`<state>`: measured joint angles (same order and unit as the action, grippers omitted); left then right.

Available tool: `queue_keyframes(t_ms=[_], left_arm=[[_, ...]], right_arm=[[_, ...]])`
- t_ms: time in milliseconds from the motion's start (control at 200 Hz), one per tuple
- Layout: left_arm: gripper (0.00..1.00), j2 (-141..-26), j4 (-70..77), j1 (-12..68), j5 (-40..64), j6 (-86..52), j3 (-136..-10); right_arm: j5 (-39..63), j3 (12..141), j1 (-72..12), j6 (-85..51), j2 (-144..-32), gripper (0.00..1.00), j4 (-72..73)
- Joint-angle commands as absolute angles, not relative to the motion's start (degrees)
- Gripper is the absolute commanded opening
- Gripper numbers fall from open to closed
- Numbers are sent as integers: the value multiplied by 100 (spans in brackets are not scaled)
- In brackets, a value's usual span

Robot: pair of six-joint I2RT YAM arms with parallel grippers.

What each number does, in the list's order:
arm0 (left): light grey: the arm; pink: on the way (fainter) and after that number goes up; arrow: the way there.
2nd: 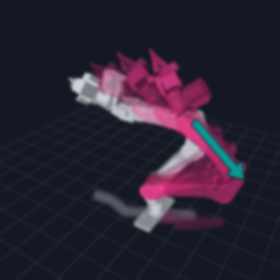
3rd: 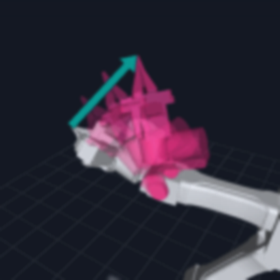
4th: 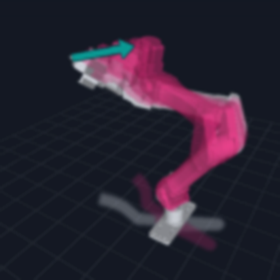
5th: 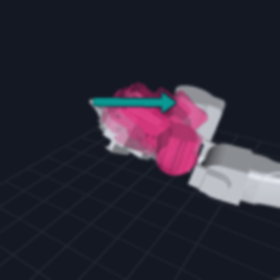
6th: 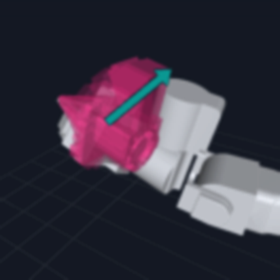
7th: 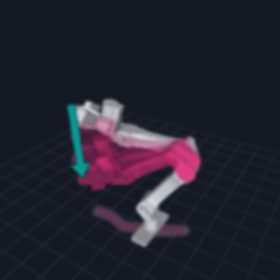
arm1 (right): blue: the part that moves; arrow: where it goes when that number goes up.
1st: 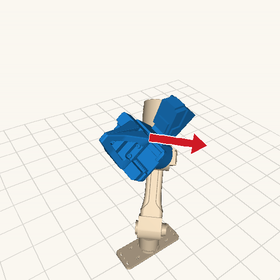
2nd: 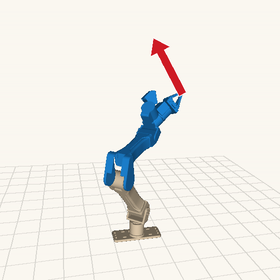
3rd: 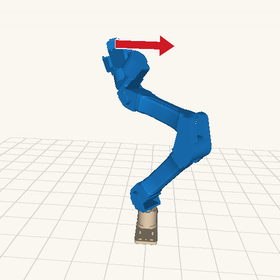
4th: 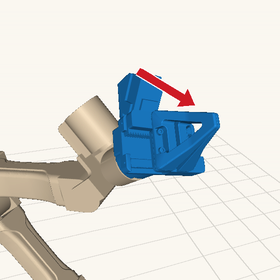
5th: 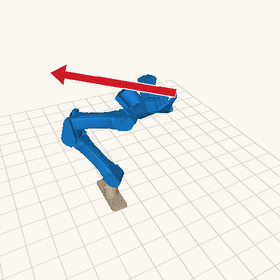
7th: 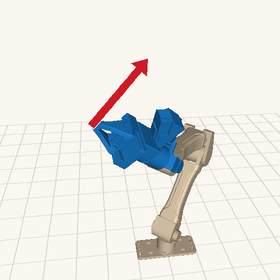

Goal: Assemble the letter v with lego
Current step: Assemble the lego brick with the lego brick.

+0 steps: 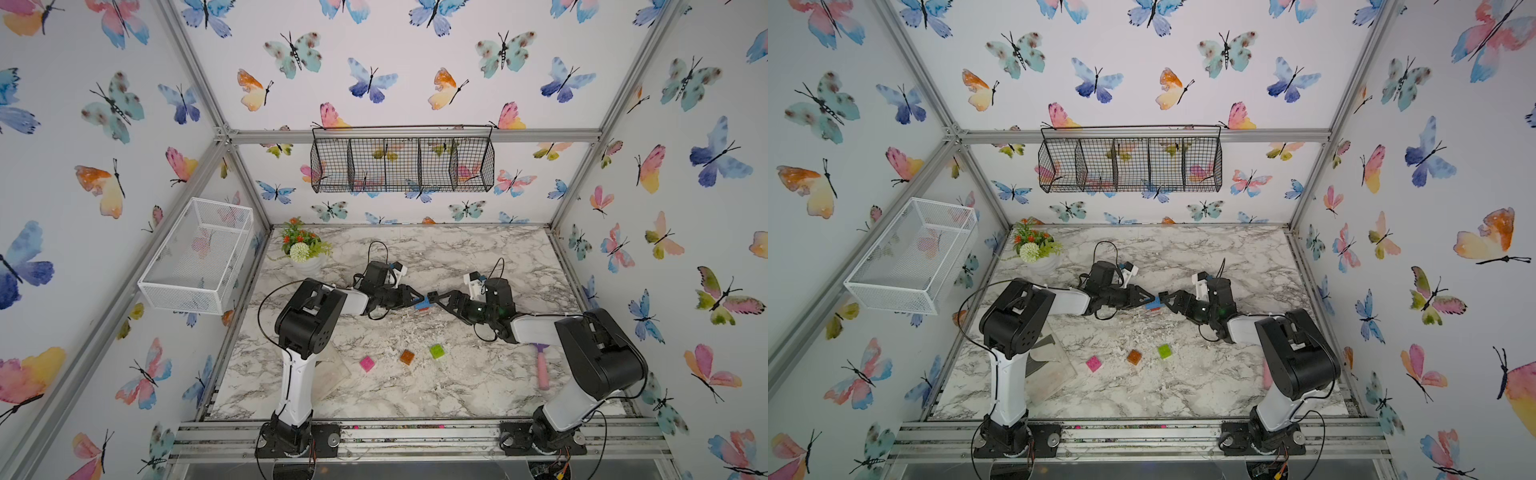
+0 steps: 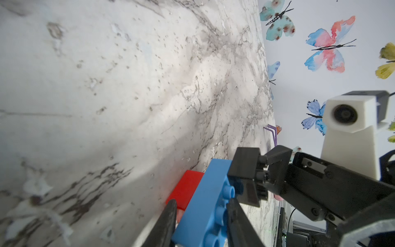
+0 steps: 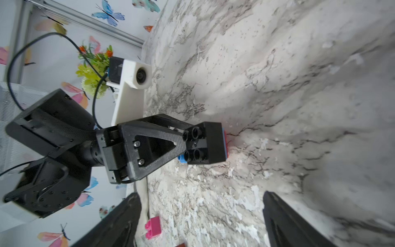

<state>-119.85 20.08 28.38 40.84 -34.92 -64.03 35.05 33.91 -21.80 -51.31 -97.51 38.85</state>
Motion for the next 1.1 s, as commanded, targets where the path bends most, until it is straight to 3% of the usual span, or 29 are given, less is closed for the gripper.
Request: queue_keyframes(t_ms=[0,95,265,836,1091], left_arm=[[36,-12394,759,2858,3569,-3234,-6137],[36,-12408,763,2858,3558,-3239,-6143],[36,-12441,761,2857,3568,-3243,-6161],[36,-12507,758,2858,3595,-3252,-6217],[36,-12500,762,2855,3586,-3243,-6205]], right_arm=[[3955,3039,-2180,-6547,-10227,91,6639],[4118,3147,-2176,-6901,-10801,85,7215],[3943,3111,-2183,-7308,-11483,84,7960],[3858,3754,-2240,-7449,-12249,81,7843],[3850,3920,-2311,-7458,-12433,65,7770]])
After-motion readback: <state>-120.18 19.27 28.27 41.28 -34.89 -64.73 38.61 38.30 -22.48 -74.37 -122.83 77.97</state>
